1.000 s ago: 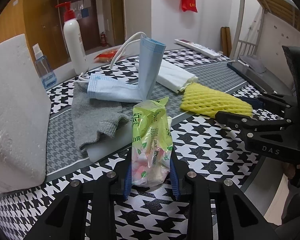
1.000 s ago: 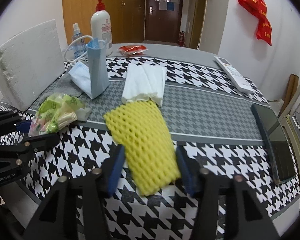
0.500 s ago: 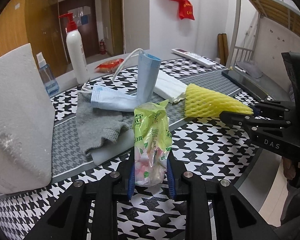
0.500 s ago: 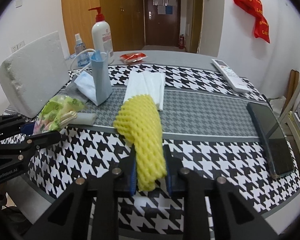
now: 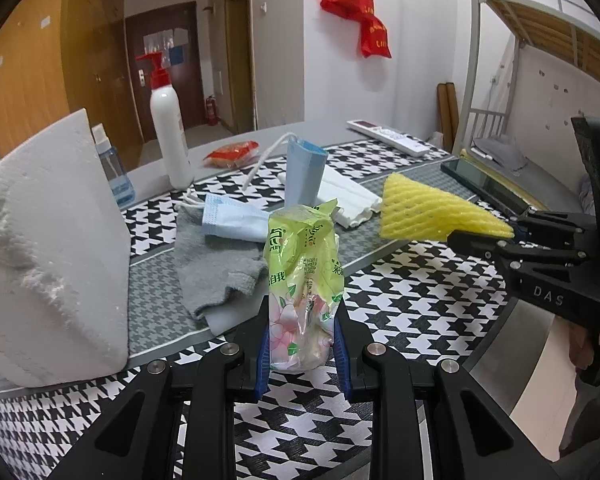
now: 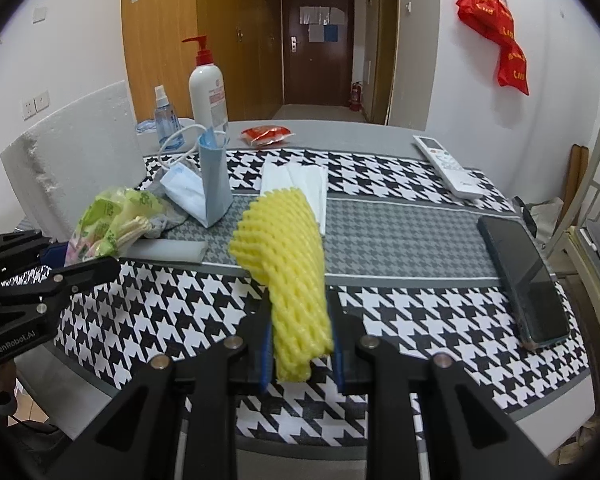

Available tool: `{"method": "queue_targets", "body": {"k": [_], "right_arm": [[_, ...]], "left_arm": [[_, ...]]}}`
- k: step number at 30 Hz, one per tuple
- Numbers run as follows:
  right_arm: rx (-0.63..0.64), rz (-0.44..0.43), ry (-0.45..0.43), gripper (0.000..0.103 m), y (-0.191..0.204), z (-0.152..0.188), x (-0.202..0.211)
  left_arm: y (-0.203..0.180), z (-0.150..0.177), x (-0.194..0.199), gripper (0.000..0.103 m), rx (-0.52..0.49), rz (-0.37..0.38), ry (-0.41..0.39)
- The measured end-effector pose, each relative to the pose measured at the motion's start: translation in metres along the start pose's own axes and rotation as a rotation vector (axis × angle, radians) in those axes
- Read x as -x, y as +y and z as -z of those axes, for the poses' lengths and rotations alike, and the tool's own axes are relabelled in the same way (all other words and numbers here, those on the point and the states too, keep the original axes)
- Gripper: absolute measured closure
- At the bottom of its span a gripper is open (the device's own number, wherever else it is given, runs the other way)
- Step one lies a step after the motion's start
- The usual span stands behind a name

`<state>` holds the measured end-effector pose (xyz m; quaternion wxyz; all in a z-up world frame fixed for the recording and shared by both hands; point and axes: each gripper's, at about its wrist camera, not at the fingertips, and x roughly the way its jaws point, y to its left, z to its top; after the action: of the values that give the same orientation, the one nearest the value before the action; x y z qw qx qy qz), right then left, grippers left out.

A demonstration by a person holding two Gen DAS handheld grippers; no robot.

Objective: Organize soft objects
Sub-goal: 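Close the left tool on the green snack bag while the right tool grasps the yellow foam net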

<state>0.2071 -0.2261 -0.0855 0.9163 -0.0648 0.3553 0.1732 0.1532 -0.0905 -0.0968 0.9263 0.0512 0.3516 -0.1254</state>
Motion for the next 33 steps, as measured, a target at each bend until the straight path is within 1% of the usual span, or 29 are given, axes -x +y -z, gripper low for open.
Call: {"method": "queue_targets", "body": {"k": [11, 33], "right_arm": [[0.006, 0.0, -0.032, 0.076, 0.006, -0.004, 0.011], [0.027, 0.009, -0.101, 0.076, 0.025, -0.011, 0.034]], "left_arm": [[0.003, -0.002, 0.015, 0.075, 0.0, -0.01, -0.039], [0.012, 0.005, 0.046, 0.075, -0.001, -0.031, -0.106]]}}
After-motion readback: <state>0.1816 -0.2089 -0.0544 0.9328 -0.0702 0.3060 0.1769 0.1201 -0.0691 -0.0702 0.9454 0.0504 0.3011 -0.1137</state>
